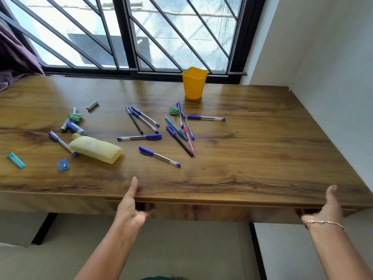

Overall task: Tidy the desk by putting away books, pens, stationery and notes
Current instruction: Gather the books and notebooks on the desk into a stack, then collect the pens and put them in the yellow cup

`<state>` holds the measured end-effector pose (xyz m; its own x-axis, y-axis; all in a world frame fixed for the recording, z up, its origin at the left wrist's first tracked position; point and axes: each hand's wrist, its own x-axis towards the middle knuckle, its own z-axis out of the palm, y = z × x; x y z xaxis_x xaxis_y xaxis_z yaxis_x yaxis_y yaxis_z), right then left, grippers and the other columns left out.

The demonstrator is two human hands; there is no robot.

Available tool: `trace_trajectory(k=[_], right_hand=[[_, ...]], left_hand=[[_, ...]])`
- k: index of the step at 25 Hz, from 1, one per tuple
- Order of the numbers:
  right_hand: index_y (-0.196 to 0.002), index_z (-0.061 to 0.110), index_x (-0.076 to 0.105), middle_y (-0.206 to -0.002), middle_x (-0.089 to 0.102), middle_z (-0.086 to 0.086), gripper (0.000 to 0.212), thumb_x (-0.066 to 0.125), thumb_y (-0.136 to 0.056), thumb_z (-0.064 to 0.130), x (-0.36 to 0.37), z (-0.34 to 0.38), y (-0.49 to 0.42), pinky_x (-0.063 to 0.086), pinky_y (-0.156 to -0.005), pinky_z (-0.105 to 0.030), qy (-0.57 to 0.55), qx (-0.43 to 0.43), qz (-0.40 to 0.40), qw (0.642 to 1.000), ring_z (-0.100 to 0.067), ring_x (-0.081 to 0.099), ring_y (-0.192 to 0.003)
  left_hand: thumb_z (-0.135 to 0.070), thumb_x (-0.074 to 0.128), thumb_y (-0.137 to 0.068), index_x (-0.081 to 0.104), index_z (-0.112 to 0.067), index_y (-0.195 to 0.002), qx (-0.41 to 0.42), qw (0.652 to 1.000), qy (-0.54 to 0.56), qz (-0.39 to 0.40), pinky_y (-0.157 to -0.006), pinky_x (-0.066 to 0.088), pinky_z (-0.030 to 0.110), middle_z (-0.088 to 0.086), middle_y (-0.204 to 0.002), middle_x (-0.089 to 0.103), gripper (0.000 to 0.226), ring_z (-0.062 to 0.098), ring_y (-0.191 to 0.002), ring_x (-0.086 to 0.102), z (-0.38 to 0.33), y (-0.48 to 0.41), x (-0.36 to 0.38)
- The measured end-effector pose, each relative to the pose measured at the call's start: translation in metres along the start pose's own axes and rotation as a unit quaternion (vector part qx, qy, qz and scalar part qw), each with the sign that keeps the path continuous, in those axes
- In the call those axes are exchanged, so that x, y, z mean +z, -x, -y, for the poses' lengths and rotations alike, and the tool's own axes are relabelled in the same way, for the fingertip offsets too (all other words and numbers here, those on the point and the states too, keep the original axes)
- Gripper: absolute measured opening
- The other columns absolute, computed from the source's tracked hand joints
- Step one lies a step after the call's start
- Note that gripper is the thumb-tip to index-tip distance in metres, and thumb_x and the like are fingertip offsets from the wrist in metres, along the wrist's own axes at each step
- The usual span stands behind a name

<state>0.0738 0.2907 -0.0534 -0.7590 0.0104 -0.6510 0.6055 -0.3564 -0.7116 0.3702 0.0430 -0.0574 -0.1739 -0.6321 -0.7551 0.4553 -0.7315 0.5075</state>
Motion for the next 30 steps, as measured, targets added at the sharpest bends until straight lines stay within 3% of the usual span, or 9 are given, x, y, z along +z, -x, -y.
trace_trajectory(k=[5,8,11,15,17,19,21,24,30], right_hand=[[-0.078,0.029,0.055,-0.105,0.052,0.010,0.022,0.071,-0.074,0.044,0.008,-0.011,-0.025,0.043,-0.099,-0.028,0.051,-0.018,-0.014,0.998,-0.013,0.051,-0.112],[-0.071,0.025,0.049,-0.087,0.048,0.008,0.024,0.065,-0.081,0.039,0.008,-0.013,-0.029,0.042,-0.100,-0.034,0.105,-0.024,0.002,0.994,-0.015,0.049,-0.104],[-0.080,0.025,0.047,-0.097,0.051,0.006,0.015,0.048,-0.093,0.031,0.005,-0.010,-0.038,0.050,-0.078,-0.027,0.083,0.003,0.060,0.995,-0.017,0.049,-0.105],[-0.084,0.018,0.049,-0.083,0.047,0.005,0.014,0.052,-0.092,0.029,0.005,-0.004,-0.043,0.053,-0.059,-0.018,0.130,-0.035,-0.002,0.991,-0.019,0.048,-0.097],[-0.100,0.011,0.054,-0.093,0.057,-0.004,0.029,0.067,-0.082,0.030,0.005,-0.011,-0.054,0.044,-0.079,-0.024,0.173,-0.098,-0.109,0.974,-0.023,0.056,-0.092],[-0.133,0.000,0.037,-0.139,0.045,-0.014,0.071,0.070,-0.079,0.032,0.007,-0.018,-0.060,0.035,-0.096,-0.032,0.236,-0.157,-0.170,0.944,-0.027,0.048,-0.122],[-0.144,0.000,0.014,-0.152,0.023,-0.018,0.091,0.065,-0.079,0.039,0.005,-0.026,-0.072,0.021,-0.112,-0.041,0.335,-0.179,-0.179,0.907,-0.035,0.029,-0.137],[-0.144,0.001,0.011,-0.147,0.029,-0.027,0.088,0.063,-0.082,0.035,0.014,-0.029,-0.069,0.023,-0.110,-0.057,0.483,-0.215,-0.188,0.828,-0.047,0.032,-0.132],[-0.146,-0.001,0.009,-0.152,0.000,-0.030,0.086,0.064,-0.082,0.015,0.081,-0.046,-0.009,0.002,-0.115,-0.049,0.567,-0.415,-0.041,0.711,-0.040,-0.002,-0.142]], left_hand=[[-0.013,0.065,-0.085,0.050,-0.013,-0.083,-0.004,0.999,-0.017,-0.041,-0.097,0.039,0.059,0.010,-0.107,0.059,0.014,0.028,-0.105,0.053,0.001,-0.010,0.011],[-0.012,0.064,-0.085,0.051,-0.012,-0.084,-0.002,0.999,-0.017,-0.033,-0.098,0.037,0.061,0.008,-0.097,0.060,0.013,0.028,-0.107,0.053,0.000,-0.015,0.008],[-0.013,0.065,-0.084,0.051,-0.012,-0.086,0.001,0.999,-0.027,-0.034,-0.096,0.039,0.060,0.008,-0.092,0.060,0.014,0.029,-0.105,0.053,0.001,-0.017,0.005],[-0.029,0.069,-0.081,0.051,-0.007,-0.109,0.082,0.986,-0.126,-0.077,-0.099,0.039,0.050,0.015,-0.123,0.053,0.040,0.030,-0.117,0.048,0.011,-0.019,0.003],[-0.037,0.072,-0.076,0.017,0.004,-0.144,0.190,0.922,-0.294,-0.166,-0.115,0.017,0.044,0.024,-0.152,0.016,0.096,0.033,-0.142,0.016,0.020,-0.020,-0.002],[-0.036,0.072,-0.076,-0.008,0.007,-0.144,0.295,0.842,-0.401,-0.210,-0.116,0.001,0.046,0.025,-0.154,-0.012,0.114,0.032,-0.144,-0.009,0.026,-0.017,-0.003],[-0.035,0.075,-0.074,-0.007,0.006,-0.145,0.387,0.756,-0.482,-0.214,-0.114,-0.003,0.052,0.027,-0.153,-0.013,0.115,0.036,-0.143,-0.011,0.029,-0.016,-0.006],[-0.032,0.080,-0.068,0.000,-0.005,-0.148,0.493,0.633,-0.572,-0.168,-0.111,-0.003,0.055,0.025,-0.154,-0.009,0.117,0.036,-0.143,-0.008,0.018,-0.028,-0.013],[-0.040,0.082,-0.060,0.013,-0.014,-0.149,0.586,0.461,-0.665,-0.033,-0.114,-0.010,0.039,0.012,-0.157,-0.004,0.116,0.024,-0.145,-0.008,-0.018,-0.049,-0.007]])
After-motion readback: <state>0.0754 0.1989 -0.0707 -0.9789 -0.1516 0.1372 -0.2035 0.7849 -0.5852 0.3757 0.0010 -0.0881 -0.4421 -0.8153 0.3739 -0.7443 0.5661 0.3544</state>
